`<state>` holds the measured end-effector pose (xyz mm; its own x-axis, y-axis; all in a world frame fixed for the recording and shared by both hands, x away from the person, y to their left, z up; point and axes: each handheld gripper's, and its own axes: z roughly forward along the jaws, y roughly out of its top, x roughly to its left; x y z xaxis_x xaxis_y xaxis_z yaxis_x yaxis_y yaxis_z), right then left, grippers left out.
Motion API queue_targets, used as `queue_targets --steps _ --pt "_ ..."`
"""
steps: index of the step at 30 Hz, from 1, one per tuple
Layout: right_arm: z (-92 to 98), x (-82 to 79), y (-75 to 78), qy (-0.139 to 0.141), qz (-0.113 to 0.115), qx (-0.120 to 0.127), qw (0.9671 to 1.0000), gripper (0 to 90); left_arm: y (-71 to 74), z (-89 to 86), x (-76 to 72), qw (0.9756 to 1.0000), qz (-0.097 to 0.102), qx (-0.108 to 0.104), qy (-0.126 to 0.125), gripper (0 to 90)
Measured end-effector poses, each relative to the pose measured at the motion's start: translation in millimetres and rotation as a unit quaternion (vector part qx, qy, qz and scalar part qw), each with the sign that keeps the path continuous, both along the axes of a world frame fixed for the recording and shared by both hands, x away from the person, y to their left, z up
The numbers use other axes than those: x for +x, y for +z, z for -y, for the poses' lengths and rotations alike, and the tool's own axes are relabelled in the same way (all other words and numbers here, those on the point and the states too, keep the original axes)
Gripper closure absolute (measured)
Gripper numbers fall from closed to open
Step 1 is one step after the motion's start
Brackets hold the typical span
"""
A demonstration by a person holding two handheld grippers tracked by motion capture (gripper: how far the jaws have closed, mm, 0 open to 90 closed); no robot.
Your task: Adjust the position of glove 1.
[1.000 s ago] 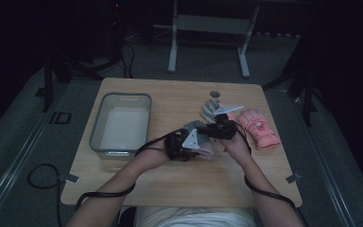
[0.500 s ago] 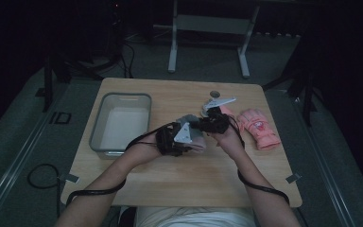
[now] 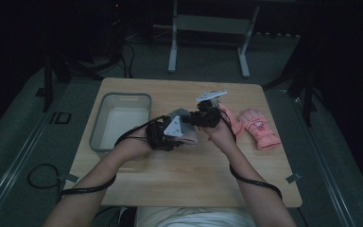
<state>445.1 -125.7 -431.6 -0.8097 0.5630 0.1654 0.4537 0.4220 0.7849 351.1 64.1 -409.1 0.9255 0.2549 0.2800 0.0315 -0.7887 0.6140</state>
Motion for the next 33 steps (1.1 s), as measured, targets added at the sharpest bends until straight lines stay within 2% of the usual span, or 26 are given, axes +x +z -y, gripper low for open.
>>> queue_targets --steps 8,14,16,17,21,22,26,28,29,33 --pt "-20.7 4.2 4.9 0.007 -0.003 0.004 1.0 73.6 7.2 -17.4 -0.4 0.9999 0.002 0.01 0.011 68.8" --pt "-37.3 6.0 9.5 0.015 -0.001 0.006 0.9999 73.5 11.4 -34.6 -0.1 0.9998 -0.003 0.006 0.019 68.8" --pt "-40.6 6.6 10.2 0.017 -0.001 0.007 0.9998 73.5 11.4 -34.6 -0.1 0.9998 -0.003 0.006 0.019 68.9" --pt "-49.5 8.1 11.0 0.02 -0.003 0.008 0.9998 73.6 12.7 -47.1 0.4 0.9996 -0.008 0.007 0.025 68.8" --pt "-60.0 9.8 11.7 0.026 -0.007 0.012 0.9996 73.6 12.5 -58.4 0.3 0.9995 -0.006 0.011 0.029 68.8" --pt "-68.4 11.6 12.8 0.029 -0.014 0.021 0.9993 73.6 12.5 -67.8 0.0 0.9993 -0.005 0.014 0.033 68.9" --pt "-90.3 14.1 14.7 0.037 -0.013 0.024 0.999 73.7 12.6 -90.6 1.3 0.9991 -0.011 0.011 0.039 68.8" --pt "-96.3 14.6 14.9 0.039 -0.014 0.024 0.9989 73.7 12.6 -90.6 1.3 0.9991 -0.011 0.011 0.039 68.8" --pt "-107.8 16.2 14.2 0.042 -0.013 0.024 0.9987 73.7 10.9 -106.4 3.0 0.9989 -0.012 0.013 0.043 68.8" --pt "-128.5 19.6 10.9 0.045 -0.018 0.024 0.9985 73.7 6.4 -126.0 3.4 0.9987 -0.004 0.021 0.045 68.8"
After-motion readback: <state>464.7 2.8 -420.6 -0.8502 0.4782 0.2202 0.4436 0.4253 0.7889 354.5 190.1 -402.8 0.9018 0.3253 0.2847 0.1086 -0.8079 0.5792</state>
